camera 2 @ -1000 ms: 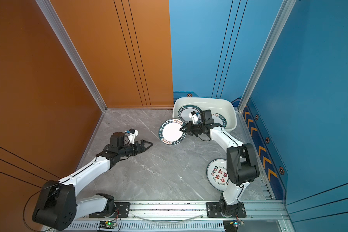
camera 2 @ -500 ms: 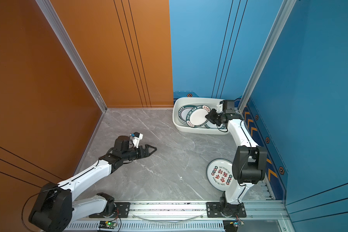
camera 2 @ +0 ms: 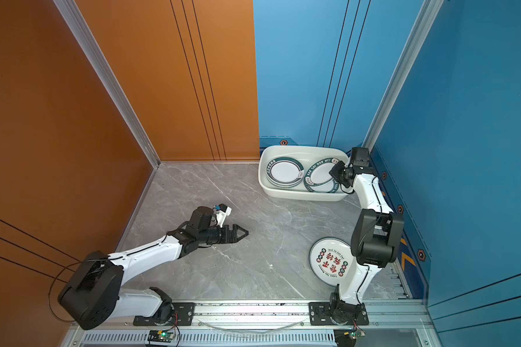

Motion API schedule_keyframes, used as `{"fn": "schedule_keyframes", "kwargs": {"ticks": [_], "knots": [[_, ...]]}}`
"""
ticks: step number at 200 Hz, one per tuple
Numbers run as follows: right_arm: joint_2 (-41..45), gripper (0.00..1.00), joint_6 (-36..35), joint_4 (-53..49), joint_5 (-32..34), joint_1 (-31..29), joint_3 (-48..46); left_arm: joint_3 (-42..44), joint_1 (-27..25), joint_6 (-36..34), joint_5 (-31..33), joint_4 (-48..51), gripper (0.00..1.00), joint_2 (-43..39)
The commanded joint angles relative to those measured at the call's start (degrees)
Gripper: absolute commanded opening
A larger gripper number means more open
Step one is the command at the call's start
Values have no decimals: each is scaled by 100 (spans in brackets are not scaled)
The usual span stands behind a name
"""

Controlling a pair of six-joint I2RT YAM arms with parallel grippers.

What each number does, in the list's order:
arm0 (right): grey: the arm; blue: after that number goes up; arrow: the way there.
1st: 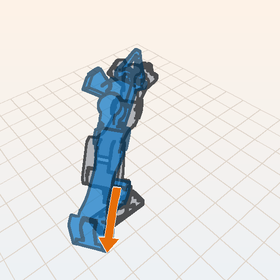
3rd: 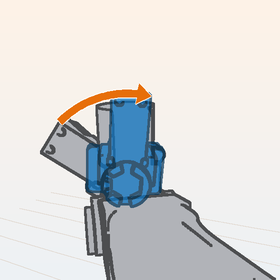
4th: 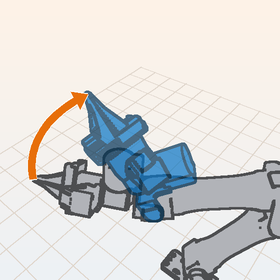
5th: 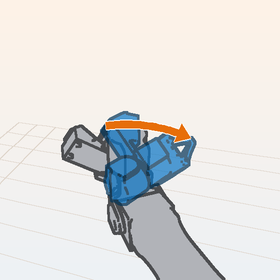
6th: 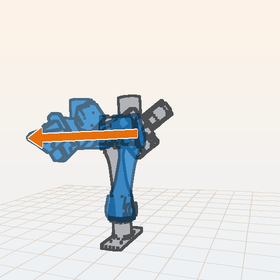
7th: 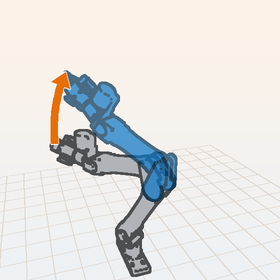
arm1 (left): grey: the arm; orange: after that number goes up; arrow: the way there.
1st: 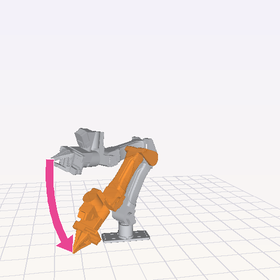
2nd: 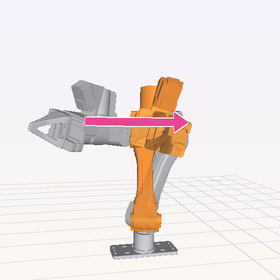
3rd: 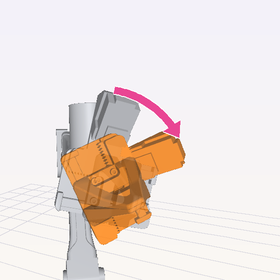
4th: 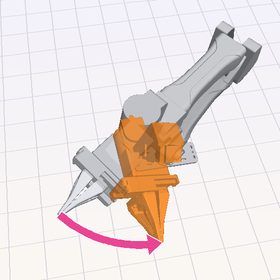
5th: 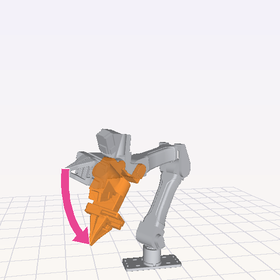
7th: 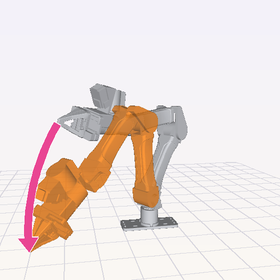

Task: Place the plates into the plastic bin on the countertop
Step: 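Carry the plate into the bin with the right gripper while the left withdraws, then lower the held plate upright into the bin with the right gripper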

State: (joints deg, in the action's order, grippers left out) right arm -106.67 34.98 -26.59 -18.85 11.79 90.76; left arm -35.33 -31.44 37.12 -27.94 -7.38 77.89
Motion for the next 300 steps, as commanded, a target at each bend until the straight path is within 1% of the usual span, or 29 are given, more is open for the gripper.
{"fn": "schedule_keyframes", "kwargs": {"ticks": [1, 42, 99, 120, 146, 154, 201, 248, 300], "knots": [[-273, 0, 140, -52, 188, 102, 317, -180, -135, 6, 96, -189, 98, 139], [-705, 0, 166, -91, 229, 109, 533, -311, -325, -8, 103, -220, 98, 362], [-1043, 1, 147, -171, 267, 122, 677, -395, -379, -2, 79, -248, 98, 540], [-1156, 8, 132, -210, 271, 132, 702, -431, -404, -7, 61, -255, 98, 585], [-1179, 12, 118, -258, 284, 166, 706, -457, -415, -19, 43, -253, 98, 620], [-1347, 15, 114, -267, 298, 174, 707, -471, -422, -21, 43, -256, 98, 627], [-1358, 33, 11, -441, 532, 174, 682, -483, -493, -12, 61, -255, 98, 649], [-1271, 42, -57, -613, 736, 180, 727, -485, -528, -3, 61, -253, 98, 644], [-1251, 51, -325, -980, 1233, 106, 930, -518, -600, -3, 70, -212, 98, 599]]}}
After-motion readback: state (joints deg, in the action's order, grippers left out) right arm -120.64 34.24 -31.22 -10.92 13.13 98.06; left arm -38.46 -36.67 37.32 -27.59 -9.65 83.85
